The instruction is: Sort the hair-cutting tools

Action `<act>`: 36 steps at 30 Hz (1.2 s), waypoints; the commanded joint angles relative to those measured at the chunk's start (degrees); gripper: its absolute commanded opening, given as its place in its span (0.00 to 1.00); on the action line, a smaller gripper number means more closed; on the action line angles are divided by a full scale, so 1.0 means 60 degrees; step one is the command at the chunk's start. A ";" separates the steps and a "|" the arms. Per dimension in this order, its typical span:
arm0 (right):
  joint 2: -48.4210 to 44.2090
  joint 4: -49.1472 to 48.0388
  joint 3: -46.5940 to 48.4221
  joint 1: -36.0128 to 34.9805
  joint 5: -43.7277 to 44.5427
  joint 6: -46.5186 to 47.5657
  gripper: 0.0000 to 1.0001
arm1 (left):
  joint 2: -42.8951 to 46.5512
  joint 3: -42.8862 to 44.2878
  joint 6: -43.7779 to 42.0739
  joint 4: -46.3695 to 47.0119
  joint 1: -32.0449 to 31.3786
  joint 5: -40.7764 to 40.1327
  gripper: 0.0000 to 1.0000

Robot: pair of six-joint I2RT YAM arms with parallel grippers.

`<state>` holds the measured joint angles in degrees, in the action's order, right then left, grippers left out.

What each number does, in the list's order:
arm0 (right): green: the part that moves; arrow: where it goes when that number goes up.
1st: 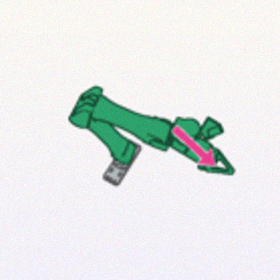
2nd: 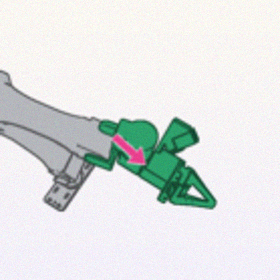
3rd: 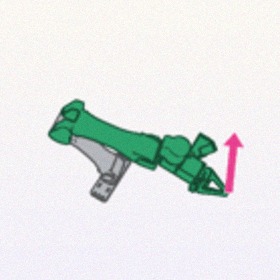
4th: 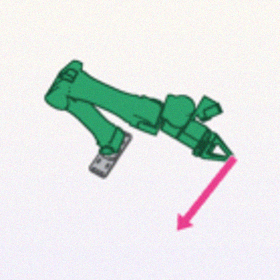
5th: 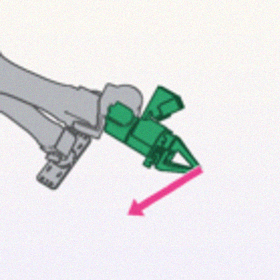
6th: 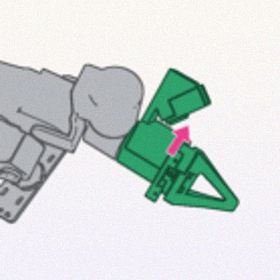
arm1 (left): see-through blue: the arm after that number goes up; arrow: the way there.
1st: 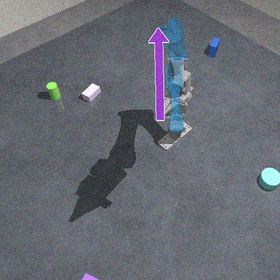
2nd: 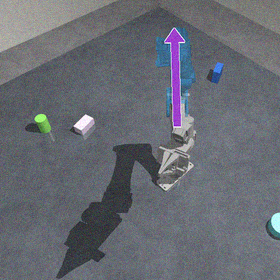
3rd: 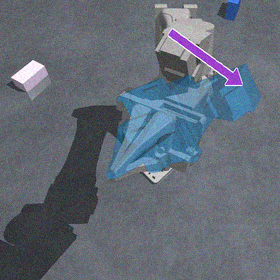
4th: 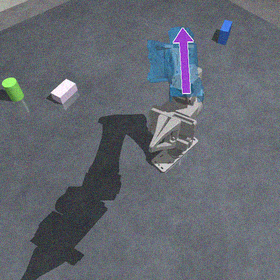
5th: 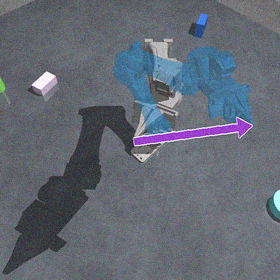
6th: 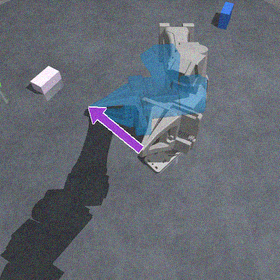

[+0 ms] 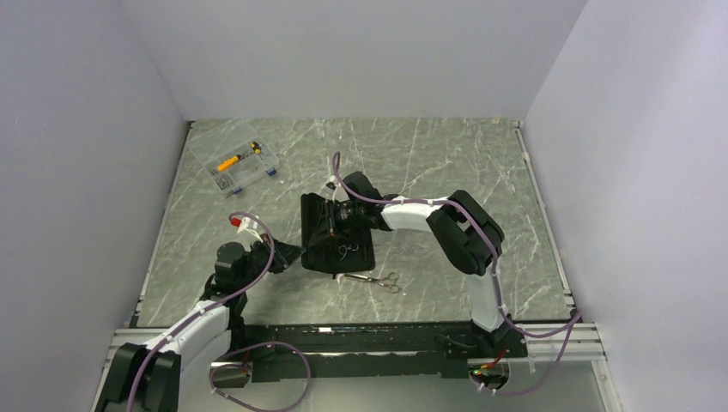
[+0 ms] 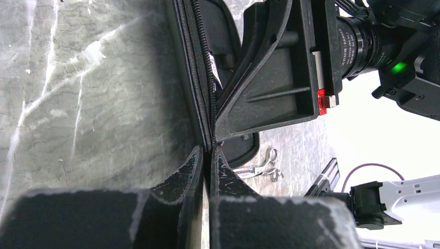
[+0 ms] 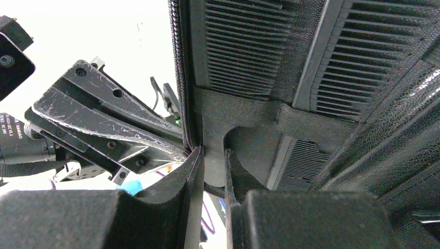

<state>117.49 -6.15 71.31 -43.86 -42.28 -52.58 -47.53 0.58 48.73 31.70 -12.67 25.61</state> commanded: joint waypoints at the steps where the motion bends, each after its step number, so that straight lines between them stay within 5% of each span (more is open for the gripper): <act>1: 0.0229 -0.0771 0.0390 0.0099 0.0596 -0.0001 0.00 | 0.0067 -0.0758 -0.0231 0.0410 -0.0027 0.0534 0.00; 15: 0.0436 -0.0589 0.0678 0.0131 0.0826 0.0091 0.00 | 0.0056 -0.0760 -0.0269 0.0358 -0.0028 0.0494 0.00; 30: -0.0506 0.0661 0.0127 0.0117 0.0418 0.0867 0.49 | 0.0568 -0.0595 -0.0406 -0.0317 -0.0020 0.0216 0.00; 36: -0.1169 0.1410 -0.0010 0.0134 0.0251 0.1278 0.54 | 0.0557 -0.0452 -0.0450 -0.0580 -0.0028 0.0155 0.00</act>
<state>116.01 -1.52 71.68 -43.24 -40.91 -48.31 -44.84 0.56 47.46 27.94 -12.47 24.56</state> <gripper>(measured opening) 0.538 0.088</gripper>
